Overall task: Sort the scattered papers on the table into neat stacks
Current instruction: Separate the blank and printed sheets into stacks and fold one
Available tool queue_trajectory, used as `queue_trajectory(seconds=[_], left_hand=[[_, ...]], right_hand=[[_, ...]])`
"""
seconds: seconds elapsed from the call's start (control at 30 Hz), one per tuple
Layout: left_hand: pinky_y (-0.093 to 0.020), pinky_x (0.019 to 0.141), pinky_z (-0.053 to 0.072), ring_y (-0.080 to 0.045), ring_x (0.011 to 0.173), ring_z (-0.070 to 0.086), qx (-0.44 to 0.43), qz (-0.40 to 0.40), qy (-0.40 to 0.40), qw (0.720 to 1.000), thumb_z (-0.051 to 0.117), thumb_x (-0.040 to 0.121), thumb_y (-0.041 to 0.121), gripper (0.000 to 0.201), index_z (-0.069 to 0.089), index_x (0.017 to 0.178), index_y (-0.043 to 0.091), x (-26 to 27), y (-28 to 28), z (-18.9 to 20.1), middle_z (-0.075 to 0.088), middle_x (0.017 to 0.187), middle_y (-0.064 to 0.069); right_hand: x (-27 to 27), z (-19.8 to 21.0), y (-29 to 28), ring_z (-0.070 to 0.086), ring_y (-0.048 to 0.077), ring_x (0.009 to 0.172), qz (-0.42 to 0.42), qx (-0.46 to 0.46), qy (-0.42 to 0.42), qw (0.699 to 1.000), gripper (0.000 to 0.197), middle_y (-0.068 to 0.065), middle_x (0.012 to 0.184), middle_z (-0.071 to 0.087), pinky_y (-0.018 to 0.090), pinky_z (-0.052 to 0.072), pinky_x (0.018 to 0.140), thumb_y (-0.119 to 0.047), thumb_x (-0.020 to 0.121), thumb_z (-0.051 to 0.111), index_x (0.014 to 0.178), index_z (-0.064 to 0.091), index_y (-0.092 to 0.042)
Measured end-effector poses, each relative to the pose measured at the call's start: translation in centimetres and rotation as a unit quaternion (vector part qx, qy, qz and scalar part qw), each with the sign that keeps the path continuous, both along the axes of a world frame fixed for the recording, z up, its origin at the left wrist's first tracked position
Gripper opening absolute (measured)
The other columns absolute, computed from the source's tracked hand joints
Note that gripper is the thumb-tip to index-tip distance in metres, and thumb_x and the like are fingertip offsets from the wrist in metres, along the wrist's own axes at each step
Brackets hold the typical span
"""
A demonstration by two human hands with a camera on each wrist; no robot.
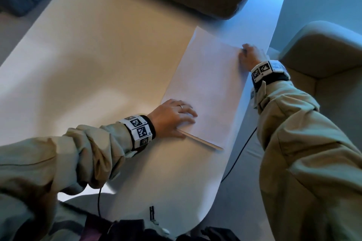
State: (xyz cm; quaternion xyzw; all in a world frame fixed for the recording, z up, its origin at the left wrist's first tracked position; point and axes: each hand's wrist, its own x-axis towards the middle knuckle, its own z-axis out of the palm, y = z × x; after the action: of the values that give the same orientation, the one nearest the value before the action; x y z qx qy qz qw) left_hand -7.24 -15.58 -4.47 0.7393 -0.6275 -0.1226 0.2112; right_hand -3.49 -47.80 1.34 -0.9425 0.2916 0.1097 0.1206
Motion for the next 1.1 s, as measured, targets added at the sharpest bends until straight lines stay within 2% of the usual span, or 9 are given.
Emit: queue_trajectory(seconds=[0.17,0.33,0.47,0.6,0.73,0.87,0.93,1.0,1.1], left_hand=[[-0.038,0.088,0.047,-0.021,0.111,0.059,0.0,0.003,0.011,1.0,0.086,0.053,0.045,0.055,0.069,0.101,0.024,0.2,-0.2,0.0,0.064,0.115,0.007],[-0.037,0.089,0.045,-0.021,0.112,0.058,-0.006,0.008,0.027,1.0,0.083,0.057,0.049,0.052,0.069,0.101,0.024,0.2,-0.3,0.2,0.064,0.116,0.006],[-0.039,0.09,0.046,-0.022,0.113,0.058,-0.004,0.002,0.026,1.0,0.079,0.063,0.053,0.048,0.069,0.101,0.025,0.1,-0.4,0.3,0.064,0.117,0.007],[-0.04,0.09,0.048,-0.022,0.112,0.059,0.002,-0.008,0.016,1.0,0.081,0.062,0.05,0.045,0.069,0.098,0.025,-0.1,-0.5,0.2,0.064,0.116,0.006],[-0.039,0.089,0.048,-0.022,0.112,0.059,-0.005,-0.01,0.014,1.0,0.08,0.063,0.049,0.043,0.069,0.097,0.025,0.0,-0.7,0.0,0.064,0.116,0.006],[-0.037,0.095,0.043,-0.022,0.119,0.054,-0.025,0.006,0.022,0.999,0.065,0.07,0.061,0.049,0.069,0.101,0.023,-0.2,-0.6,0.7,0.06,0.124,0.003],[-0.041,0.103,0.039,-0.026,0.128,0.046,-0.042,0.067,0.021,0.997,0.058,0.078,0.058,0.053,0.067,0.109,0.016,0.2,-0.7,1.2,0.053,0.134,-0.008],[-0.04,0.114,0.026,-0.026,0.14,0.026,-0.028,0.201,0.06,0.977,0.046,0.086,0.054,0.064,0.054,0.129,0.008,1.0,-0.9,1.6,0.034,0.148,-0.014],[-0.026,0.116,0.006,-0.021,0.145,0.006,0.069,0.393,0.229,0.888,0.04,0.096,0.045,0.073,0.013,0.149,0.002,1.7,-1.2,2.5,0.008,0.157,-0.012]], right_hand=[[0.3,0.0,-0.1,0.047,0.038,0.12,0.014,-0.024,-0.006,1.0,0.034,0.022,0.131,0.052,0.035,0.036,0.094,-0.013,0.093,0.046,0.122,0.057,0.0],[0.6,-0.1,0.0,0.045,0.036,0.124,0.002,0.007,-0.009,1.0,0.037,0.021,0.135,0.051,0.033,0.035,0.099,-0.013,0.093,0.047,0.127,0.054,0.0],[0.5,-0.4,0.2,0.051,0.039,0.109,0.017,0.015,0.008,1.0,0.027,0.026,0.116,0.059,0.036,0.04,0.087,-0.012,0.09,0.047,0.107,0.06,0.005],[0.5,-0.3,0.0,0.05,0.04,0.113,0.004,0.023,0.005,1.0,0.031,0.024,0.121,0.058,0.037,0.041,0.092,-0.015,0.09,0.05,0.115,0.059,0.001],[0.4,-0.7,0.2,0.035,0.037,0.134,-0.007,0.035,0.014,0.999,0.055,0.023,0.144,0.039,0.035,0.029,0.108,-0.022,0.092,0.054,0.14,0.037,0.0],[-0.7,-0.3,1.2,0.012,0.035,0.145,-0.039,0.029,-0.007,0.999,0.078,0.023,0.155,0.011,0.039,0.015,0.119,-0.04,0.089,0.06,0.148,0.021,-0.005],[-1.8,0.4,2.1,0.018,0.036,0.142,-0.072,0.022,-0.012,0.997,0.074,0.027,0.152,0.019,0.039,0.018,0.117,-0.043,0.092,0.053,0.145,0.025,0.0],[-3.5,1.3,3.5,0.03,0.038,0.136,-0.105,0.028,0.004,0.994,0.063,0.031,0.143,0.035,0.038,0.023,0.111,-0.039,0.098,0.042,0.138,0.033,0.009],[-7.0,1.4,5.7,0.043,0.039,0.127,-0.175,0.095,0.014,0.98,0.052,0.031,0.134,0.046,0.035,0.033,0.101,-0.03,0.101,0.038,0.126,0.046,0.014]])
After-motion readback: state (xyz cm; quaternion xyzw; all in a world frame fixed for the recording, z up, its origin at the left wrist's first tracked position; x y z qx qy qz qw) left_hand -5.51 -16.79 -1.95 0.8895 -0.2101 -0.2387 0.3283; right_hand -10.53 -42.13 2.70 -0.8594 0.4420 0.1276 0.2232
